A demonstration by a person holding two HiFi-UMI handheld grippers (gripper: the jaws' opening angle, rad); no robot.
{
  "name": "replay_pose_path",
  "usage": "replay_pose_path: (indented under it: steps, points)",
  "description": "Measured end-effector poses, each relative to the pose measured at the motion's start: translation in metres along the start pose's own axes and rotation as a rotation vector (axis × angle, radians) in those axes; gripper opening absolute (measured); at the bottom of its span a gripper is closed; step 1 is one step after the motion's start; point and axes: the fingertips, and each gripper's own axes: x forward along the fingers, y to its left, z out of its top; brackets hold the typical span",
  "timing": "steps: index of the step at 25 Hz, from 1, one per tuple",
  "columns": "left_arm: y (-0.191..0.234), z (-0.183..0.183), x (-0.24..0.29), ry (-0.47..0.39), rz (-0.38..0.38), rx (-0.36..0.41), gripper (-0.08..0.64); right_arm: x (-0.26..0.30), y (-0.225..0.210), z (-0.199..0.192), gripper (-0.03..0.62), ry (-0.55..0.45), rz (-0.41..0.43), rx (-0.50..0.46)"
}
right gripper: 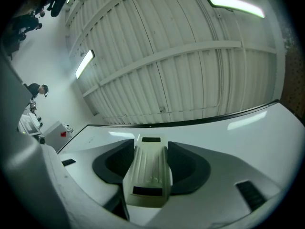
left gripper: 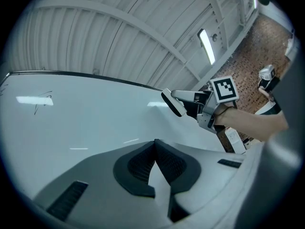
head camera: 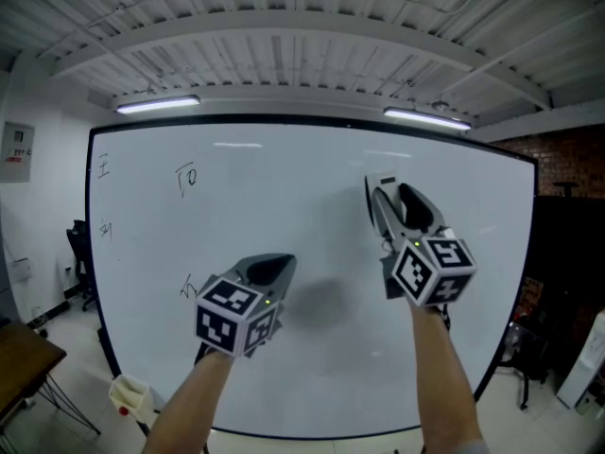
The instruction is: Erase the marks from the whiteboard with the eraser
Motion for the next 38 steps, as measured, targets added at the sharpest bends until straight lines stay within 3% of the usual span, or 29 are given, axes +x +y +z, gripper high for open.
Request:
replay_pose_path:
  steps: [6, 15, 22, 27, 38]
  points:
    - [-0.029, -0.017, 0.002, 0.005, -0.07, -0.043, 0.006, -0.042, 0.021, -0.024, 0.221, 0.045, 0.067, 0.094]
    - [-0.075, -0.07, 0.002, 0.07, -0.153, -0.114, 0.006, -0.115, 0.053, -0.098, 0.221, 0.147, 0.12, 0.219]
    - [-0.082, -0.121, -0.01, 0.132, -0.15, -0.183, 0.006, -0.157, 0.083, -0.166, 0.221, 0.262, 0.135, 0.301]
    - [-0.089, -0.157, -0.022, 0.148, -0.132, -0.257, 0.006, -0.175, 0.103, -0.194, 0.221, 0.327, 0.154, 0.341]
    - [-0.105, -0.212, -0.048, 0.216, -0.103, -0.341, 0.006, -0.208, 0.149, -0.248, 0.221, 0.456, 0.19, 0.403]
